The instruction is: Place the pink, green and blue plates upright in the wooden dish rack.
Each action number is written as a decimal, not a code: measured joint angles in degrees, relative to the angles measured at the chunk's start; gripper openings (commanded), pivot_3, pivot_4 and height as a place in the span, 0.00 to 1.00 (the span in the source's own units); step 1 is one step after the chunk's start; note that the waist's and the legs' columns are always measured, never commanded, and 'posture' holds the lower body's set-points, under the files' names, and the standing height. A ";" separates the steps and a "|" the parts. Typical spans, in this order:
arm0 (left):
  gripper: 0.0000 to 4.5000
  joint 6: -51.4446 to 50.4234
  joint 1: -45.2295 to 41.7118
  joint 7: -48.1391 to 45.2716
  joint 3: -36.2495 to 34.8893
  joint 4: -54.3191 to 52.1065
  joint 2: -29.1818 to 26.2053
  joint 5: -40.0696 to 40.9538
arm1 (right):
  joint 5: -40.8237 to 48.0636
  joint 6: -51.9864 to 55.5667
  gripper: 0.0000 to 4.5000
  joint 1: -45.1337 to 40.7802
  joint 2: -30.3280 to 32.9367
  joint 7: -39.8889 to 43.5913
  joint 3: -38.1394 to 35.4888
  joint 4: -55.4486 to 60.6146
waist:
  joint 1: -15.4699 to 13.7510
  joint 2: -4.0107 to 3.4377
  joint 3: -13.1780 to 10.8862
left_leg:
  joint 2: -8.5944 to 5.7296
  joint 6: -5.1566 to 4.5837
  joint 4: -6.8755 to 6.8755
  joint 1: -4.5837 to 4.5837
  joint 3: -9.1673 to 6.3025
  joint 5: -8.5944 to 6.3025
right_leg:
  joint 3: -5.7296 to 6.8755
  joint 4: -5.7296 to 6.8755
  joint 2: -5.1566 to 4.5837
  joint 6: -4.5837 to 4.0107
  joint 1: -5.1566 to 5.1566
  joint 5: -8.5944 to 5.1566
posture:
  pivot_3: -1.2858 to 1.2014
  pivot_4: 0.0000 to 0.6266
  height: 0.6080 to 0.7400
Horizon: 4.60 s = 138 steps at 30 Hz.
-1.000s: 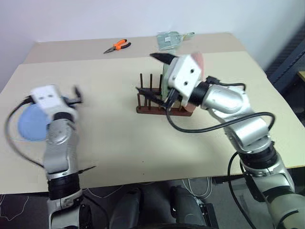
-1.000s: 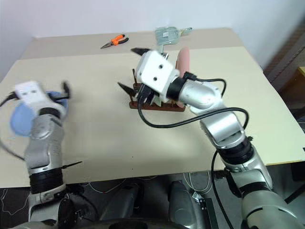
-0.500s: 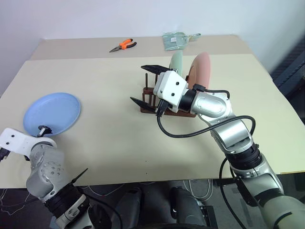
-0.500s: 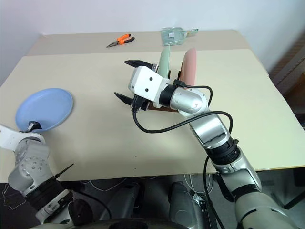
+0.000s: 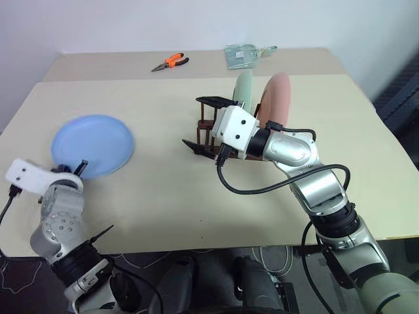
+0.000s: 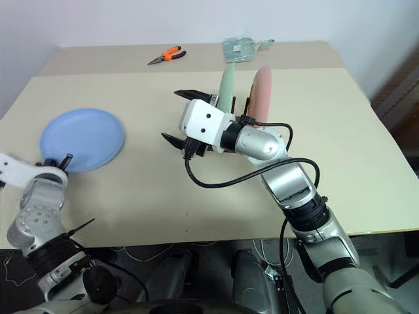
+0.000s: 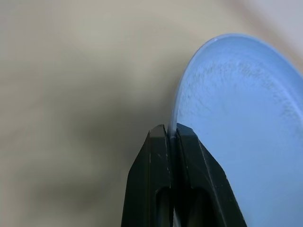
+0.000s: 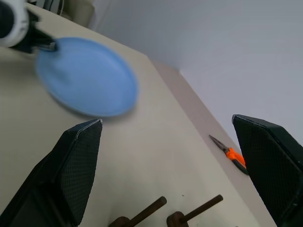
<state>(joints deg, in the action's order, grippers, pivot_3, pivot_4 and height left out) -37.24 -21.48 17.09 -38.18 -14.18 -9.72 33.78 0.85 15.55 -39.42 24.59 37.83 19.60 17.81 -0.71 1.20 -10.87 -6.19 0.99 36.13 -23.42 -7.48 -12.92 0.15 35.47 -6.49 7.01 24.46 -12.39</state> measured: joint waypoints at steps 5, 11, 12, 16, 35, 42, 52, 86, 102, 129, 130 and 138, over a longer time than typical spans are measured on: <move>0.01 1.85 -9.64 -6.46 16.18 -9.57 -2.53 -2.41 | -9.49 -10.69 1.00 -2.56 0.80 0.87 6.26 -3.16 | 0.29 0.00 0.00 | 0.00 0.24 -0.02 0.01 0.06 0.14 | -0.01 -0.01 -0.01 0.00 0.00 0.01 | 0.52 0.24 0.99; 0.01 0.37 -11.94 -8.13 23.78 -13.10 -2.34 -2.41 | -20.89 -17.48 1.00 -7.35 -1.97 -3.39 9.08 -13.84 | 1.93 -0.04 0.00 | 0.11 0.40 -0.17 0.10 0.10 0.25 | -0.08 0.15 0.11 -0.07 0.11 0.04 | 0.52 0.24 0.99; 0.01 0.22 -11.91 -8.13 23.92 -13.10 -2.34 -2.45 | -22.02 -17.82 1.00 -7.84 -2.35 -4.02 9.08 -14.94 | 1.86 -0.04 0.00 | 0.13 0.43 -0.17 0.10 0.07 0.26 | -0.08 0.16 0.14 -0.10 0.11 0.06 | 0.52 0.24 0.99; 0.00 0.11 -11.32 -8.17 24.13 -13.84 -2.45 -3.28 | -26.46 -19.30 0.88 -9.78 -3.86 -6.70 9.07 -18.48 | 1.51 -0.04 0.00 | 0.11 0.44 -0.13 0.09 0.06 0.27 | -0.08 0.13 0.14 -0.11 0.08 0.07 | 0.52 0.24 0.99; 0.89 7.97 -12.26 -6.72 19.19 -13.92 -0.41 -5.17 | -30.97 -21.71 0.00 -10.39 -5.45 -7.73 8.77 -20.54 | 1.52 -0.03 0.00 | 0.11 0.47 -0.11 0.07 0.04 0.29 | -0.07 0.12 0.15 -0.13 0.09 0.08 | 0.52 0.24 0.99; 0.89 18.29 -1.58 -2.55 11.20 -6.35 -13.16 -23.04 | -21.34 -24.64 0.00 -10.39 -7.88 -8.66 1.46 -20.83 | 1.61 -0.06 0.00 | 0.17 0.50 -0.25 0.12 0.06 0.30 | -0.13 0.11 0.27 -0.19 0.12 0.12 | 0.52 0.24 0.99; 0.89 28.30 20.45 -19.08 30.23 -1.81 -8.83 -28.37 | 27.84 7.07 0.00 -4.44 -25.13 -12.41 -17.74 -0.04 | 1.41 -0.11 -0.01 | 0.23 0.12 -0.23 0.07 -0.13 0.07 | -0.12 0.15 0.27 -0.29 0.16 0.15 | 0.52 0.24 0.99; 0.89 34.30 22.34 -30.34 38.52 -1.48 -5.75 -31.92 | 54.41 25.23 0.00 -4.11 -31.34 -37.81 -27.27 -8.14 | 1.84 -0.43 -0.03 | 0.30 0.12 -0.24 0.07 -0.08 0.08 | -0.17 0.20 0.40 -0.35 0.30 0.19 | 0.52 0.24 0.99; 0.89 34.41 22.90 -30.70 38.51 -1.48 -5.72 -31.99 | 61.19 25.40 0.00 -4.18 -31.79 -43.17 -26.42 -5.00 | 1.73 -0.46 -0.04 | 0.31 0.12 -0.25 0.07 -0.09 0.08 | -0.17 0.19 0.41 -0.35 0.29 0.19 | 0.52 0.24 0.99; 0.91 35.41 22.87 -31.69 38.70 -1.48 -4.81 -32.02 | 38.56 20.33 0.88 -13.47 -15.99 -27.32 -17.50 -6.55 | 1.53 -0.47 -0.04 | 0.32 0.11 -0.23 0.05 -0.09 0.08 | -0.15 0.10 0.42 -0.34 0.24 0.19 | 0.52 0.24 0.99; 0.91 35.42 22.89 -31.80 38.82 -1.49 -4.82 -32.03 | 37.32 19.94 0.81 -13.24 -12.85 -25.13 -16.99 -5.14 | 1.30 -0.47 -0.04 | 0.30 0.11 -0.21 0.04 -0.10 0.08 | -0.13 0.05 0.42 -0.34 0.21 0.19 | 0.52 0.24 0.99; 0.91 29.49 21.02 -43.25 42.95 -5.34 -8.68 -25.37 | 26.86 16.09 0.00 4.35 22.00 -0.81 -16.48 7.34 | 0.07 -0.57 -0.11 | 0.27 -0.09 -0.13 -0.03 0.10 -0.04 | -0.08 -0.26 0.26 -0.24 0.04 0.13 | 0.52 0.24 0.99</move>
<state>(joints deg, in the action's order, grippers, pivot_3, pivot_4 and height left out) -7.75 -0.47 -26.16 4.77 -19.52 -18.40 8.41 27.72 31.63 -35.07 46.59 37.02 3.11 25.15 -0.65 0.63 -10.98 -5.92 0.90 36.00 -23.45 -7.37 -12.95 0.07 35.21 -6.23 6.78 24.50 -12.27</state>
